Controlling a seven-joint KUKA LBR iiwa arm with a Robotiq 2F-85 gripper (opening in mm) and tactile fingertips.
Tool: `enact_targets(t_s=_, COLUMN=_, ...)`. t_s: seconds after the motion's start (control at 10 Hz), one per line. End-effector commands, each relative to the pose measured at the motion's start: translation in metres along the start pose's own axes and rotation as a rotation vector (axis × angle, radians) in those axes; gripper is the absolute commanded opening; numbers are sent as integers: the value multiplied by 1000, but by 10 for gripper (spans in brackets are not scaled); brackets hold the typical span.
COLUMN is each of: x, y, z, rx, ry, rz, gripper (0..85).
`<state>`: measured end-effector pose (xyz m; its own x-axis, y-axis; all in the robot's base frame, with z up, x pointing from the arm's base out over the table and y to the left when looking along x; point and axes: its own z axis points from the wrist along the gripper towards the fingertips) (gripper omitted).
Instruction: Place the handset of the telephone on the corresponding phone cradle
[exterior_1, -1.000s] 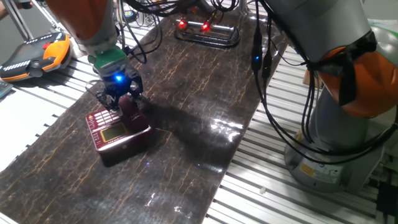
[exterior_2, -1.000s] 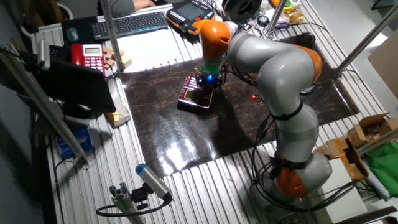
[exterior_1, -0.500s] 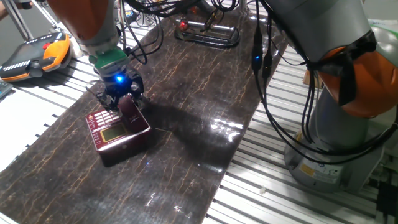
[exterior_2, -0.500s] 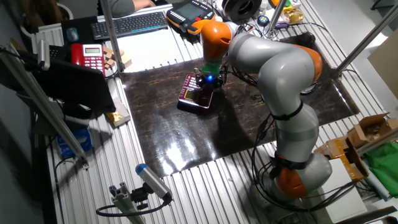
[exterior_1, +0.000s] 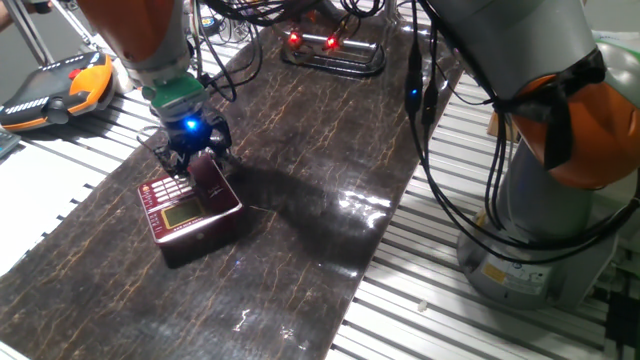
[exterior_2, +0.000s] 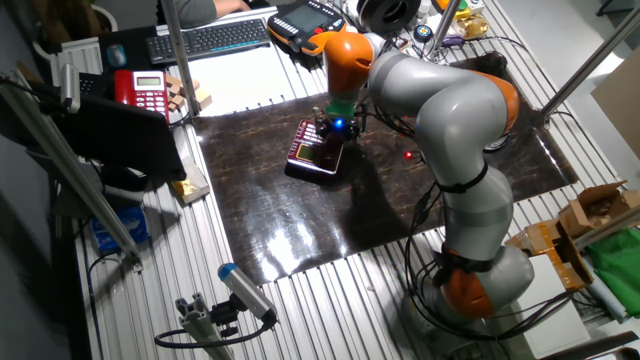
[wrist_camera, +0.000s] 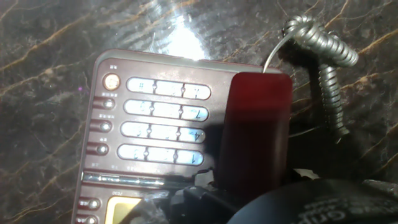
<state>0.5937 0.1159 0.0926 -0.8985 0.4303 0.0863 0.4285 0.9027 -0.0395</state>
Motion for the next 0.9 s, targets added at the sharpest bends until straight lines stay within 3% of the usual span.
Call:
enact_targets(t_s=0.0, x=-1, y=-3, z=-5, rx=4, ry=15, rz=-13, gripper=640)
enact_targets(t_s=0.8, x=-7, y=-22, z=-13, rx=14, ry=35, rz=-67, gripper=567)
